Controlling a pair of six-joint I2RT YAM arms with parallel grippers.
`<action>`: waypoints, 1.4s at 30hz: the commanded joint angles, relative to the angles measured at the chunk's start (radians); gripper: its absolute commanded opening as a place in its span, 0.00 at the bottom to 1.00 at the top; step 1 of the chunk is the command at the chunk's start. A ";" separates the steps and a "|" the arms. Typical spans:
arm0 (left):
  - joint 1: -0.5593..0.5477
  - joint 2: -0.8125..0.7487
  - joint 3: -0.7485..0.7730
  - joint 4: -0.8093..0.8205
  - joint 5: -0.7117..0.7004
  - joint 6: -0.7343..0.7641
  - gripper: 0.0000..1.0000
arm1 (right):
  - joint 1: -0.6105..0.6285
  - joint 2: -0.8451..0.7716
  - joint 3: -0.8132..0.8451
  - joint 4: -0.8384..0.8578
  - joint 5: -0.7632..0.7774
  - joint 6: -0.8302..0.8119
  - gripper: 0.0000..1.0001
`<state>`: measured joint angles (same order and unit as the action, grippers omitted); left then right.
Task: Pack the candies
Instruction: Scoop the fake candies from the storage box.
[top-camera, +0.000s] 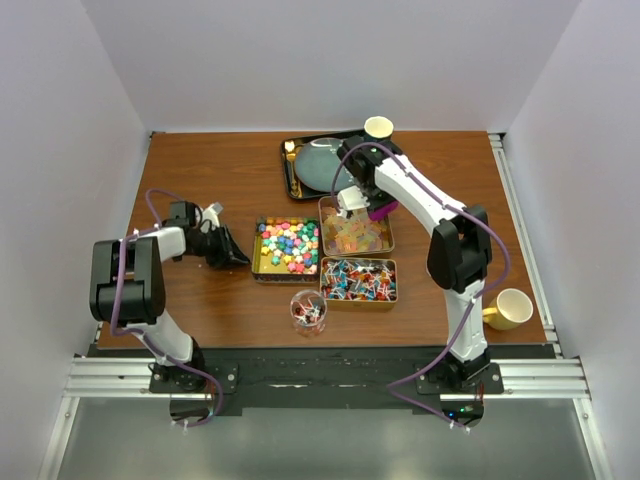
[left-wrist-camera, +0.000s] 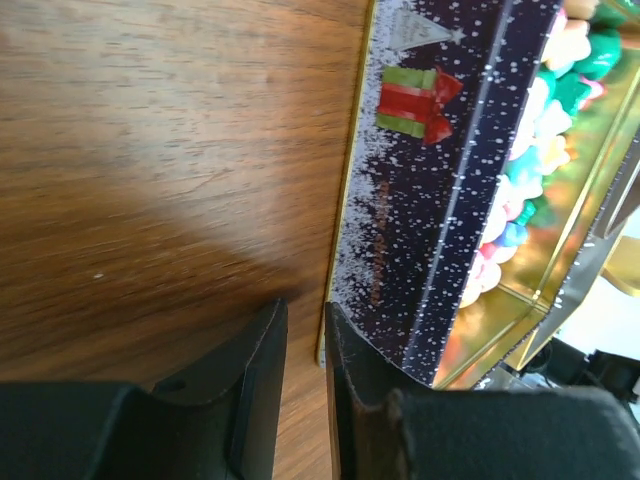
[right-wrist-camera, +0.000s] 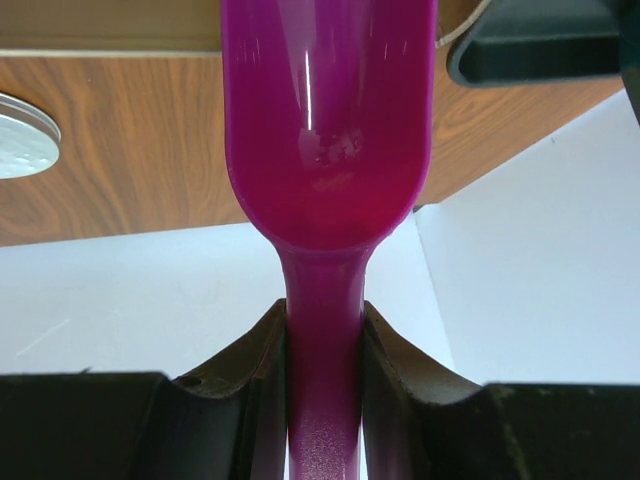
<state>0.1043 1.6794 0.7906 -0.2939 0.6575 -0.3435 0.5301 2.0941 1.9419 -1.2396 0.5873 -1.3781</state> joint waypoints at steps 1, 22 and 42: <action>-0.015 0.040 -0.039 0.059 -0.010 -0.017 0.27 | 0.008 0.032 -0.017 -0.009 0.086 -0.059 0.00; -0.049 0.051 -0.056 0.121 0.039 -0.034 0.27 | 0.100 0.052 -0.089 -0.023 0.049 -0.050 0.00; -0.048 0.055 -0.014 0.113 0.047 -0.031 0.28 | 0.212 0.187 -0.084 0.026 -0.081 0.082 0.00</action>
<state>0.0750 1.7184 0.7658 -0.1764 0.7483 -0.3843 0.7124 2.2055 1.8271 -1.1954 0.6254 -1.3415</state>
